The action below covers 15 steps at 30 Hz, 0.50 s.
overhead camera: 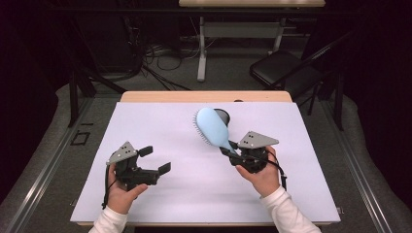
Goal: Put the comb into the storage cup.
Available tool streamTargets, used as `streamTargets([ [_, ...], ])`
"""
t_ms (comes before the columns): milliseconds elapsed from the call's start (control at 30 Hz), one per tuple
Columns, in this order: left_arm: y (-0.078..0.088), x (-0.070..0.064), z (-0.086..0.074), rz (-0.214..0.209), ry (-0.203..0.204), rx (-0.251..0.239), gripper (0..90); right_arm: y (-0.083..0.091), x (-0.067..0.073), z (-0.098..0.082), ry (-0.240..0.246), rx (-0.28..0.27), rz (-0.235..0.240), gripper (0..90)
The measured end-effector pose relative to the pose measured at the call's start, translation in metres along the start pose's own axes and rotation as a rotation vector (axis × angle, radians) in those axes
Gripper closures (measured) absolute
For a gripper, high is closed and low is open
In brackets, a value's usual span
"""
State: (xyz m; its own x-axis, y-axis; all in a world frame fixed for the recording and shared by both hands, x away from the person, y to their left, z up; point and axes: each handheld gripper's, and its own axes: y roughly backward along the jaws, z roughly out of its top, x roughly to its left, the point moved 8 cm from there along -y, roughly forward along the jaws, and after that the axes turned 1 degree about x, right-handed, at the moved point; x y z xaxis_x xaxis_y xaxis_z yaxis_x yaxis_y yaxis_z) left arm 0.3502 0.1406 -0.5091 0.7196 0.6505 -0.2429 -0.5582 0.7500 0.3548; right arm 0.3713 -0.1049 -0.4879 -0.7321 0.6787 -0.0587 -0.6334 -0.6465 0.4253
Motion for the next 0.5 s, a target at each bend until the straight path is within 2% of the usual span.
streamTargets([
  [100, -0.003, -0.002, 0.004, -0.01, 0.002, 0.008, 1.0, 0.0, 0.0, 0.0, -0.001, -0.001, -0.001, 69.6],
  [300, -0.007, -0.006, 0.008, -0.008, -0.021, 0.041, 1.0, 0.0, -0.001, 0.0, -0.007, -0.004, -0.002, 69.6],
  [500, -0.01, -0.01, 0.012, -0.017, -0.027, 0.051, 1.0, 0.001, 0.0, 0.0, -0.006, -0.008, -0.002, 69.6],
])
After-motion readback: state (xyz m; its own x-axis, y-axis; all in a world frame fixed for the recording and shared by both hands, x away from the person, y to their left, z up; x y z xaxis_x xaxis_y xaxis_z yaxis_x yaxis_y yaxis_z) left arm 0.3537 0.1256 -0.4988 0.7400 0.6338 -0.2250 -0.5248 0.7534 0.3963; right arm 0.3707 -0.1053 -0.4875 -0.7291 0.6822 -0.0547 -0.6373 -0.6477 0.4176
